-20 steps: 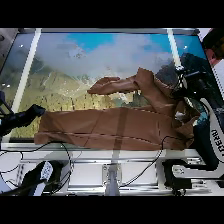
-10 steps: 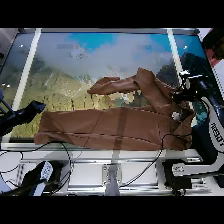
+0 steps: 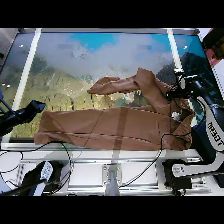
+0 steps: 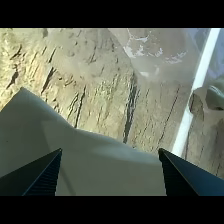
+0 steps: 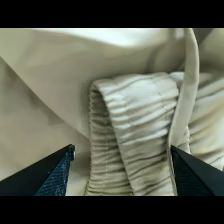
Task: Fold the clothes and pants, and hang the long-sleeved shirts on hangers.
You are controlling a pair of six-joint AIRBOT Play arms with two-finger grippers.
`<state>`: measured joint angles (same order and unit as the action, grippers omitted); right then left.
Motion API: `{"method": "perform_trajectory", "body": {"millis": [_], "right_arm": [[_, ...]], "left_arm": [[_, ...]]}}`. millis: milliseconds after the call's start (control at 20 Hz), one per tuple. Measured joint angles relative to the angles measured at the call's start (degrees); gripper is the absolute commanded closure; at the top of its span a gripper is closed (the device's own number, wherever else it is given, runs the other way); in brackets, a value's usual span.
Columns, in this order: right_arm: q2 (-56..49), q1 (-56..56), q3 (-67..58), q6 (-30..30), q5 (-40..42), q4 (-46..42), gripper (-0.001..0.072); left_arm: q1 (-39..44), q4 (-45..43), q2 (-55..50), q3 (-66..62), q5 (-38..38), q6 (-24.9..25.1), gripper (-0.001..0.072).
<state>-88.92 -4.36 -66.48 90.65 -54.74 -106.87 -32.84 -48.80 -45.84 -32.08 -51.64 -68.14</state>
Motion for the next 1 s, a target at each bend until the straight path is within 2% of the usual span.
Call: {"method": "perform_trajectory", "body": {"millis": [300, 350, 400, 550, 650, 750, 850, 900, 1000], "right_arm": [[-0.72, 0.39, 0.44, -2.19, 1.36, -0.87, 0.0032], [-0.85, 0.42, 0.48, -2.67, 1.31, -1.09, 0.0052], [-0.98, 0.42, 0.48, -3.02, 1.18, -1.49, 0.0115], [-1.14, 0.42, 0.52, -3.69, -0.22, -3.8, 0.0132], [-1.14, 0.42, 0.52, -3.89, -1.29, -5.42, 0.0215], [-1.14, 0.42, 0.52, -4.0, -2.62, -6.95, 0.0241], [-1.14, 0.44, 0.5, -4.04, -3.39, -8.2, 0.0338], [-1.14, 0.44, 0.39, -3.8, -4.13, -8.81, 0.0338], [-1.09, 0.44, 0.22, -3.17, -4.35, -9.62, 0.0428]], "left_arm": [[0.0, 0.02, 0.0, 0.0, 0.0, 0.02, 0.001], [0.0, 0.02, 0.0, 0.0, 0.02, 0.0, 0.001], [0.0, 0.02, 0.0, 0.0, 0.02, 0.02, 0.001], [0.0, 0.02, 0.0, 0.0, 0.02, 0.0, 0.001], [0.0, 0.02, 0.0, 0.0, 0.04, 0.02, 0.001], [0.0, 0.02, 0.0, 0.0, 0.02, 0.02, 0.001], [0.0, 0.02, 0.0, 0.0, 0.02, 0.02, 0.001], [0.0, 0.02, 0.0, 0.0, 0.02, 0.02, 0.001], [0.0, 0.02, 0.0, 0.0, 0.04, 0.0, 0.001]]}}
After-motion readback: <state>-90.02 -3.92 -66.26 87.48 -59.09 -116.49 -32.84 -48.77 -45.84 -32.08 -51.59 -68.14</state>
